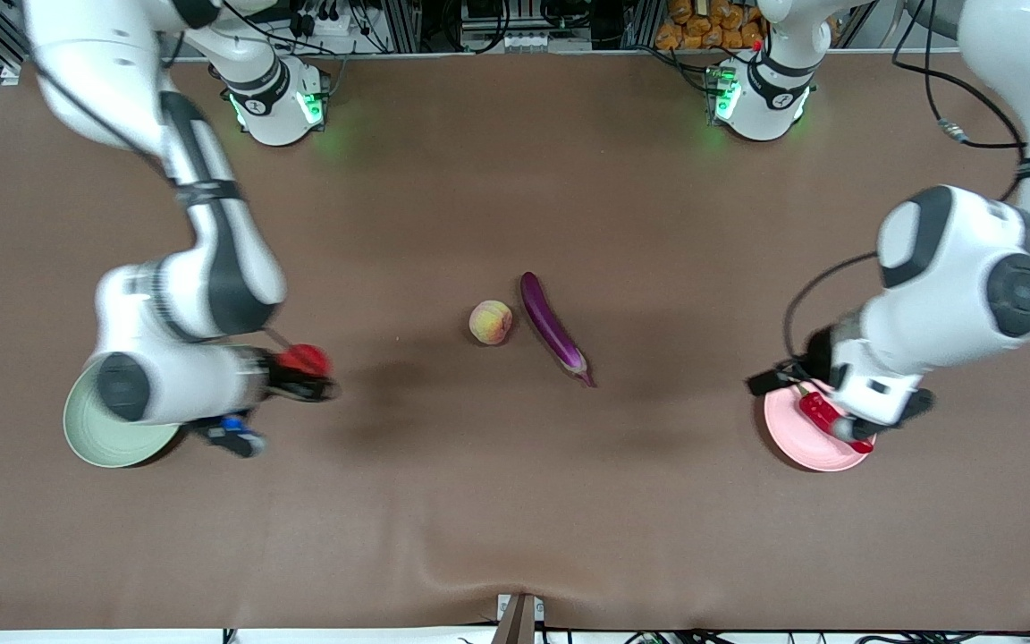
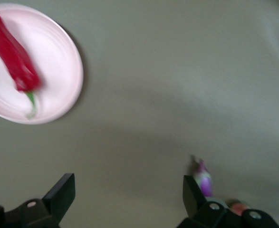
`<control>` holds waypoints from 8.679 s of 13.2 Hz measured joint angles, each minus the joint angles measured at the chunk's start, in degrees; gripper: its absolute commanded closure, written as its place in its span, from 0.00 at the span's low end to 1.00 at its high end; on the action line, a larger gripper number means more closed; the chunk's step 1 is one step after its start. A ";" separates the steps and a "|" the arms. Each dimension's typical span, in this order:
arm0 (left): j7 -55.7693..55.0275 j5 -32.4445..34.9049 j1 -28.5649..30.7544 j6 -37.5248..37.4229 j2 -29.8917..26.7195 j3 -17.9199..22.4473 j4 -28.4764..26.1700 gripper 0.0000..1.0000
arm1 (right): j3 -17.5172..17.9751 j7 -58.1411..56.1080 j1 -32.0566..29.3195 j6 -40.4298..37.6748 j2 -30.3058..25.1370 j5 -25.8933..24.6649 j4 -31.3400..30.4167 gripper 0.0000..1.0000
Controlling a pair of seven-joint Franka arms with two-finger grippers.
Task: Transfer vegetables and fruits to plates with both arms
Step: 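Release the chili on the pink plate while the right gripper lifts the pomegranate, then grasp the purple eggplant with the left gripper while the right gripper lowers the pomegranate, then carry the eggplant to the pink plate while the right gripper reaches the peach, then lower the eggplant onto the pink plate while the right gripper lifts the peach, then release the eggplant and raise the left gripper while the right gripper carries the peach, then open the right gripper to drop the peach onto the green plate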
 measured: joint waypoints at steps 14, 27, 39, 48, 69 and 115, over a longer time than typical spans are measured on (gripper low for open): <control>-26.23 2.53 -26.15 3.96 6.66 7.85 5.08 0.00 | -0.22 -48.47 -25.61 15.74 -0.57 -4.98 -13.17 1.00; -35.72 4.70 -46.93 12.19 16.30 22.86 6.66 0.00 | 0.44 -48.98 -26.90 21.98 3.80 -4.97 -14.12 0.00; -38.01 4.71 -47.25 16.53 18.46 23.10 -0.91 1.00 | 9.14 -17.85 -11.93 2.14 -7.25 -1.20 -8.31 0.00; -26.27 4.93 -34.61 14.61 10.79 23.73 -1.20 1.00 | 9.18 -0.97 -5.22 2.49 -7.58 2.30 -10.08 0.00; 6.97 5.07 -7.31 14.56 11.01 23.66 -2.53 1.00 | 9.00 46.81 22.51 37.98 3.27 10.22 -17.26 0.21; 25.72 -3.48 -7.84 -23.06 -24.79 21.08 4.30 0.00 | 5.87 -35.24 -12.65 4.94 -5.48 -5.67 0.73 0.00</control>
